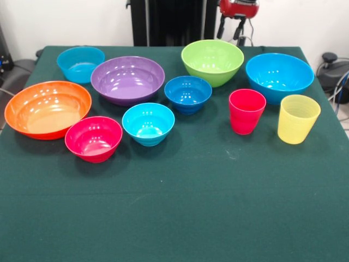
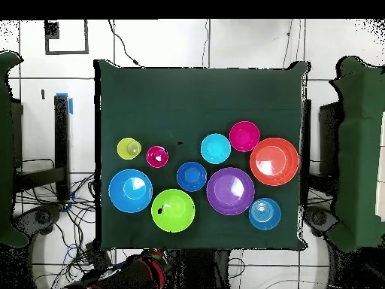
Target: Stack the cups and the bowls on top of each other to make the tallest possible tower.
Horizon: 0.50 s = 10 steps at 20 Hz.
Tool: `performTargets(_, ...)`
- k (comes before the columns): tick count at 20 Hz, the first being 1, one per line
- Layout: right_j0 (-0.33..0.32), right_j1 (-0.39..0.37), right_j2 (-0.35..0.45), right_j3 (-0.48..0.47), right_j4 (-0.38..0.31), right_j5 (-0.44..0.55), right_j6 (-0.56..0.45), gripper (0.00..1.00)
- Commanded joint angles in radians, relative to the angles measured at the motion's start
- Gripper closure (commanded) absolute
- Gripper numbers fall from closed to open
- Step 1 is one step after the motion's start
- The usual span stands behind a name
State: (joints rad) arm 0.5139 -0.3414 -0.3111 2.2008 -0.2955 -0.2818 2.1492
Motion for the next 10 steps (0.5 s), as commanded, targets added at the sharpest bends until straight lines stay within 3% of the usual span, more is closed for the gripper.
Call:
performTargets(1,-0.023,-0.009,0.106,-0.039,-0.035,0.057,0.062,0.0)
performTargets(10,-0.075,-0.041,0.124,-0.079,-0.055,0.131,0.027,0.0)
